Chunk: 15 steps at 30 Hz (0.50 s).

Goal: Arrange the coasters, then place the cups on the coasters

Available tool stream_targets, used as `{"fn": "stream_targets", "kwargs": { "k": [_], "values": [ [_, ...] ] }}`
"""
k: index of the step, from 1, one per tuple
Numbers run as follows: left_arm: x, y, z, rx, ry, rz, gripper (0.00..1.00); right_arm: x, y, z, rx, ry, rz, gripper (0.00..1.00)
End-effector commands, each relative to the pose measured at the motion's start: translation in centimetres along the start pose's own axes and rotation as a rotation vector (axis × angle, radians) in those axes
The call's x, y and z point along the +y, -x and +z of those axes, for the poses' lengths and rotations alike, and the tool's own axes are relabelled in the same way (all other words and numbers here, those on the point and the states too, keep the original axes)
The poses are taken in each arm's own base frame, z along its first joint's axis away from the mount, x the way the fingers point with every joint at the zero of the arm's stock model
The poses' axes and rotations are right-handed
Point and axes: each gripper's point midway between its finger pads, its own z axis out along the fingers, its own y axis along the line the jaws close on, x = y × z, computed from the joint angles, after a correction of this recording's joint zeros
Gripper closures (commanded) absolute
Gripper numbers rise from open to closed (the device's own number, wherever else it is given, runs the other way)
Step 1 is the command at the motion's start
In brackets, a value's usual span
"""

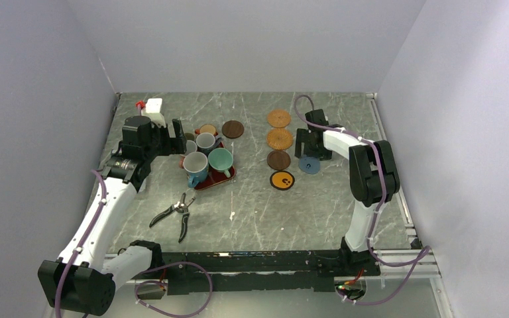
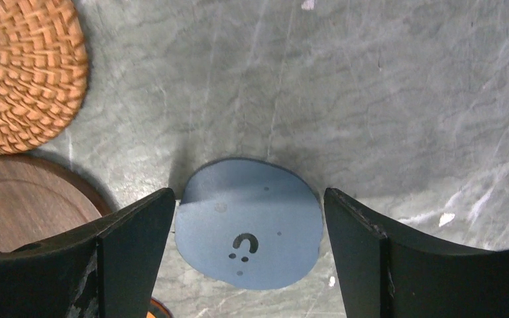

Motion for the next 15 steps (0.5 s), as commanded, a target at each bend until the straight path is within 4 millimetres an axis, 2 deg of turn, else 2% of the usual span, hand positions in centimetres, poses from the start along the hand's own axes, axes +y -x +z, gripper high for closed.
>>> {"fn": "stream_targets", "kwargs": {
  "k": [1, 10, 15],
  "values": [
    [-0.3, 1.5, -0.2, -0.041, -0.011, 0.014, 0.06, -2.1, -5.3, 0.0, 0.150, -0.066, -0.014, 0.15],
    [-0.4, 1.4, -0.2, -0.039, -0.016, 0.012, 0.06, -2.7, -9.2, -1.4, 0.223, -0.076, 0.012, 0.21],
    [-0.4, 1.5, -0.3, -0.043, -0.015, 0.012, 0.06, -2.2, -11.8, -2.2, 0.267, -0.069, 0.021, 0.21]
  ]
}}
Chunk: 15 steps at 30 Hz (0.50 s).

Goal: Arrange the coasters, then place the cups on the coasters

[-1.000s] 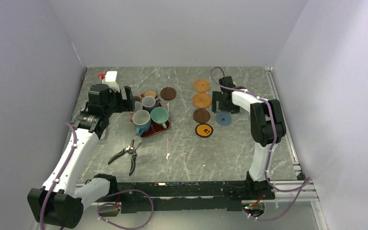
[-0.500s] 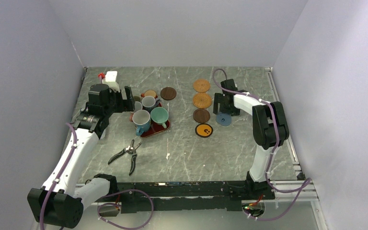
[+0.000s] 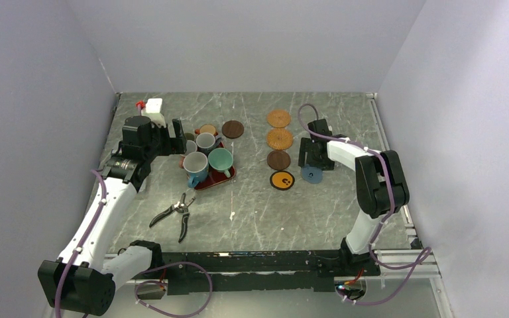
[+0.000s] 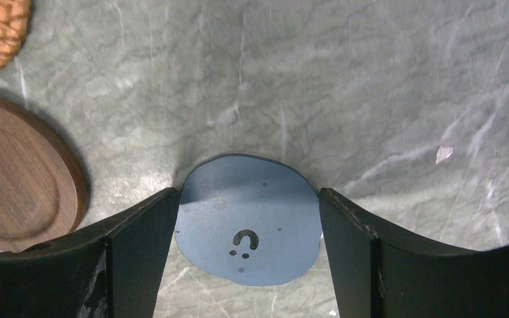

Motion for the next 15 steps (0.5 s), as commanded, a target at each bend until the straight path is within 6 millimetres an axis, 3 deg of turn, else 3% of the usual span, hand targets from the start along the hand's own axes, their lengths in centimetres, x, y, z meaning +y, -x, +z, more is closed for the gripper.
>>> {"fn": "stream_targets", "kwargs": {
  "k": [1, 8, 15],
  "values": [
    [-0.3, 1.5, -0.3, -0.043, -0.012, 0.013, 0.06, -1.3, -8.5, -0.3, 0.251, -0.054, -0.006, 0.21],
    [-0.4, 1.5, -0.3, -0.043, -0.012, 0.014, 0.06, -0.9, -12.7, -1.3, 0.323, -0.084, -0.030, 0.21],
    [-0.5, 1.6, -0.4, -0.047, -0.014, 0.014, 0.06, -1.4, -14.6, -2.4, 0.337, -0.114, -0.009, 0.21]
  ]
}}
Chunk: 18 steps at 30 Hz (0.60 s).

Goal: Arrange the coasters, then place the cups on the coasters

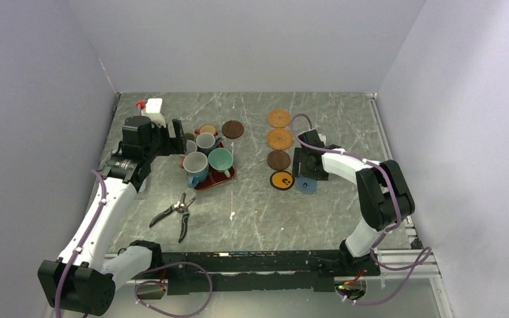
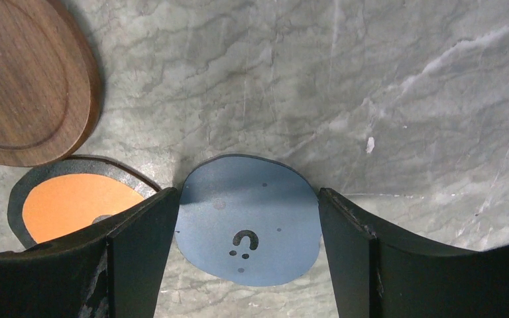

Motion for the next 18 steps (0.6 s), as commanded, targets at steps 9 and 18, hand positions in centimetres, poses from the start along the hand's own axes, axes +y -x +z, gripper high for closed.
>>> {"fn": "stream_targets", "kwargs": {
  "k": [9, 18],
  "values": [
    [-0.6, 1.6, -0.5, -0.050, -0.018, 0.017, 0.06, -3.2, -12.1, -1.6, 0.365, -0.134, -0.009, 0.21],
    [-0.8, 1.6, -0.5, -0.050, -0.020, 0.021, 0.06, -2.6, -14.3, -3.2, 0.386, -0.130, -0.010, 0.21]
  ]
}}
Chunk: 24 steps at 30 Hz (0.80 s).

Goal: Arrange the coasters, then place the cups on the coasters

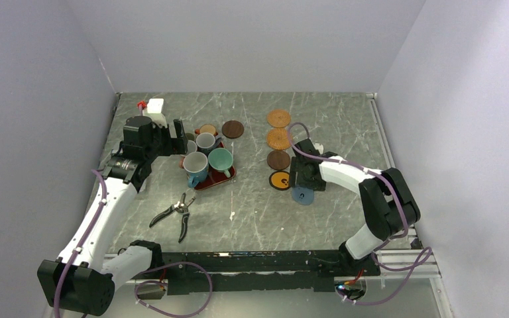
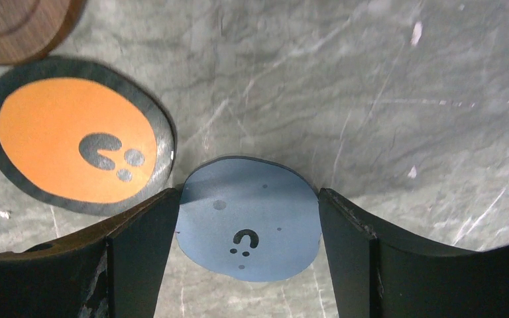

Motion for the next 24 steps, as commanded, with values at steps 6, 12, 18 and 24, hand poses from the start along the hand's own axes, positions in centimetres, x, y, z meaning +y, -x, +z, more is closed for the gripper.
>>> {"fn": "stream_targets", "kwargs": {
  "k": [6, 12, 18, 24],
  "values": [
    [-0.4, 1.7, -0.5, -0.051, -0.011, 0.015, 0.06, -2.1, -9.9, -0.9, 0.303, -0.083, -0.031, 0.22],
    [-0.4, 1.5, -0.4, -0.046, -0.008, 0.016, 0.06, -0.1, -10.3, -0.7, 0.289, -0.042, -0.032, 0.22],
    [-0.3, 1.4, -0.3, -0.042, -0.007, 0.016, 0.06, 2.8, -9.6, -0.8, 0.242, 0.012, -0.044, 0.22],
    [-0.3, 1.4, -0.2, -0.039, -0.005, 0.016, 0.06, 4.8, -8.5, -1.2, 0.188, 0.031, -0.073, 0.21]
  ]
}}
